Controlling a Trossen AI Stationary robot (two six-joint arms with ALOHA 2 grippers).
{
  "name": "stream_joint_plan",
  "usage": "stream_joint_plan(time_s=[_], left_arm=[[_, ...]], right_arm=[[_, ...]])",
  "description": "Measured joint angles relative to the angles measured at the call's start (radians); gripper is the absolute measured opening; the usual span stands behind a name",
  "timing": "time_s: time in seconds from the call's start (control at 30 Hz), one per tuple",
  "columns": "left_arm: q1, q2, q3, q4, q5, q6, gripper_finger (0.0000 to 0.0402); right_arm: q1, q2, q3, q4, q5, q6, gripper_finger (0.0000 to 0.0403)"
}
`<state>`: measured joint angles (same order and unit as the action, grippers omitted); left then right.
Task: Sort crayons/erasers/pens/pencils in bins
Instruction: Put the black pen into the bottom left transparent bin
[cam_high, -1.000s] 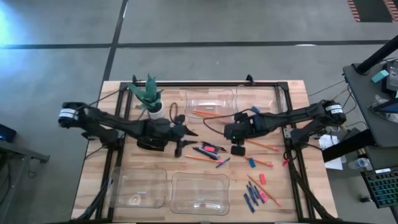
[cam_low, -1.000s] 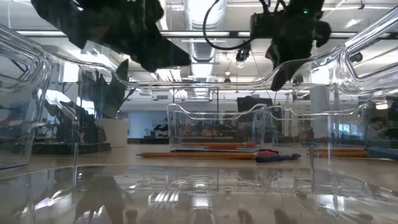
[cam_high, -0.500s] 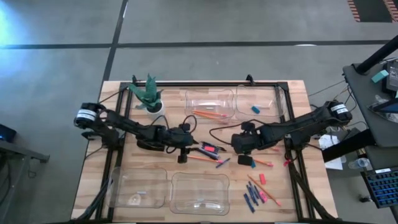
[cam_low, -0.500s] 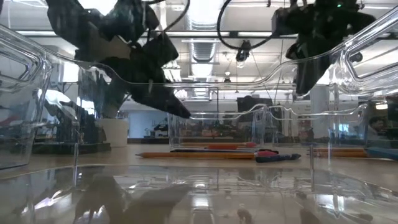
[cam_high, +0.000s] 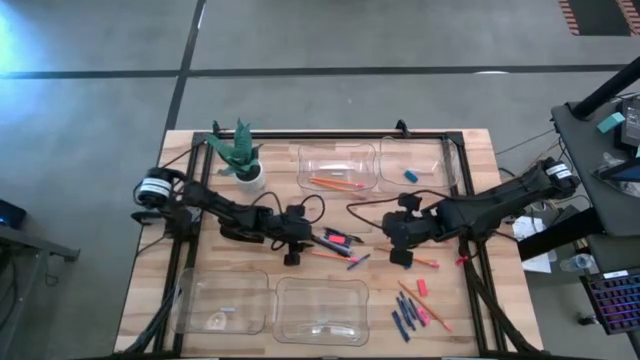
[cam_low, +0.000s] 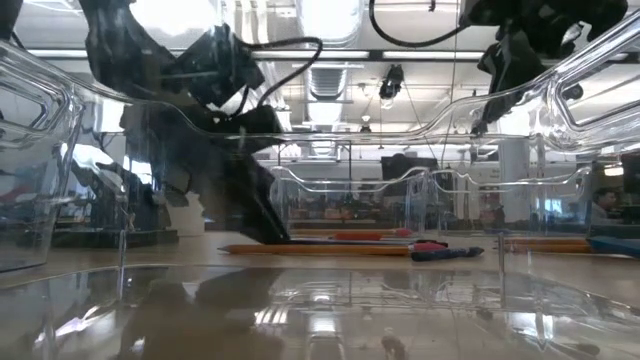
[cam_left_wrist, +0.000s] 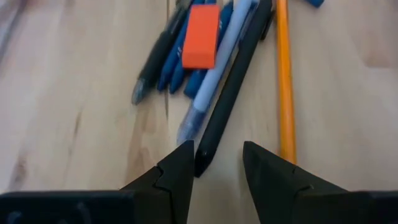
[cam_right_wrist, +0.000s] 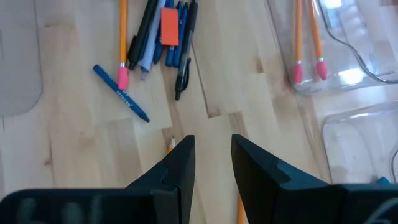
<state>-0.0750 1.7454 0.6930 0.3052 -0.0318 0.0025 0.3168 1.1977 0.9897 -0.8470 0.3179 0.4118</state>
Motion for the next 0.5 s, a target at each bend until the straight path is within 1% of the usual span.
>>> stream_joint_plan(time_s=[0.13,0.3,0.5], left_arm=[[0.0,0.015,0.001,0.003,0.012,-0.024,0.0125],[0.001,0.001,0.0,-0.006,0.034,-0.022,0.0125],[-0.001,-0.012,0.011,-0.016,0.051,0.028,0.0125]], right_arm=[[0.0,0.0,0.0,0.0,0.0,-0.003,0.0095],[0.0,0.002,0.0,0.0,0.0,-0.011,0.0095],[0.0,0.002,0.0,-0.001,0.026,-0.021,0.0095]])
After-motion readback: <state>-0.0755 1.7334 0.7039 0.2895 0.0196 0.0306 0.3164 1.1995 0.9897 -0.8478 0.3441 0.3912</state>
